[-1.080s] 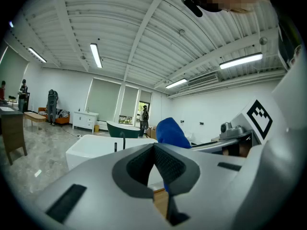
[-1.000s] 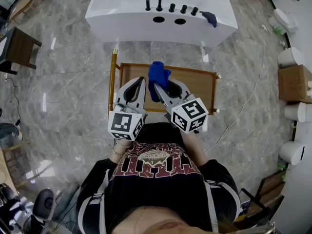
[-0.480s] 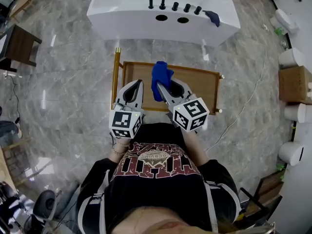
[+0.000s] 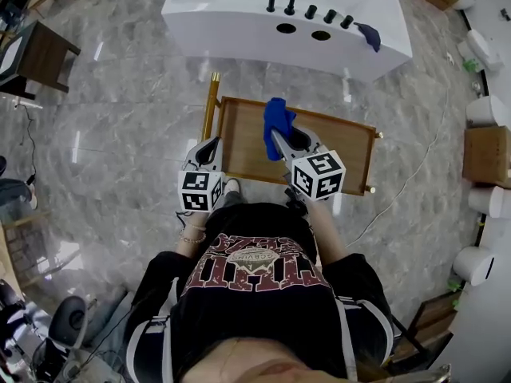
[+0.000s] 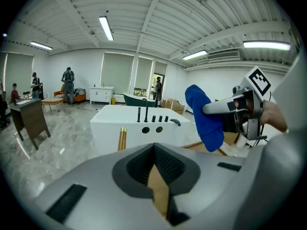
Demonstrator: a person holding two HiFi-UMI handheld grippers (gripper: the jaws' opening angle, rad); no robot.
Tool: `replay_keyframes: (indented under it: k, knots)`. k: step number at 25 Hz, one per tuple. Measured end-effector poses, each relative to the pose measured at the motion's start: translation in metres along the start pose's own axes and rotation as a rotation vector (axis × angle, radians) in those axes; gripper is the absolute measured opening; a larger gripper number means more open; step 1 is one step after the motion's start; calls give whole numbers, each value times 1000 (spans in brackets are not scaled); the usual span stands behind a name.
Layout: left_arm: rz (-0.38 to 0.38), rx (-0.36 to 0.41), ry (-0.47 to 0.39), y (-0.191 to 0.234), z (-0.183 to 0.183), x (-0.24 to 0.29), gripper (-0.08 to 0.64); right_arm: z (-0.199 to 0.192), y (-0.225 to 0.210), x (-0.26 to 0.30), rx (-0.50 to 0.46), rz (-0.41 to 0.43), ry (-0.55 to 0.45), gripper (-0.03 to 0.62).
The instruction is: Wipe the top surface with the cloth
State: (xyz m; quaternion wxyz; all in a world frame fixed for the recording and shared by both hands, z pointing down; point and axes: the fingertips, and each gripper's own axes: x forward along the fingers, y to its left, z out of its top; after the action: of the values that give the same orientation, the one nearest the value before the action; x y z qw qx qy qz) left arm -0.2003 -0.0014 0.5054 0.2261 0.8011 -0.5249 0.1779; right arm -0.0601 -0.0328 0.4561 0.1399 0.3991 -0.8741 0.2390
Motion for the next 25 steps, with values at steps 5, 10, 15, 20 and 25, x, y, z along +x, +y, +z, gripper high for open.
replay_keyframes:
  k: [5, 10, 15, 20, 25]
  knots:
    - [-19, -44, 74, 19, -30, 11, 48, -19, -9, 36, 2, -1, 75, 101]
    - [-30, -63, 130, 28, -59, 20, 48, -53, -22, 78, 13, -26, 184, 101]
    - [-33, -73, 135, 37, -73, 27, 48, -94, -26, 128, -72, -41, 298, 101]
    - [-51, -93, 131, 43, -79, 32, 48, -123, -24, 173, -31, -22, 371, 101]
    - [-80, -116, 125, 47, -87, 34, 48, -140, -28, 213, 55, -54, 411, 101]
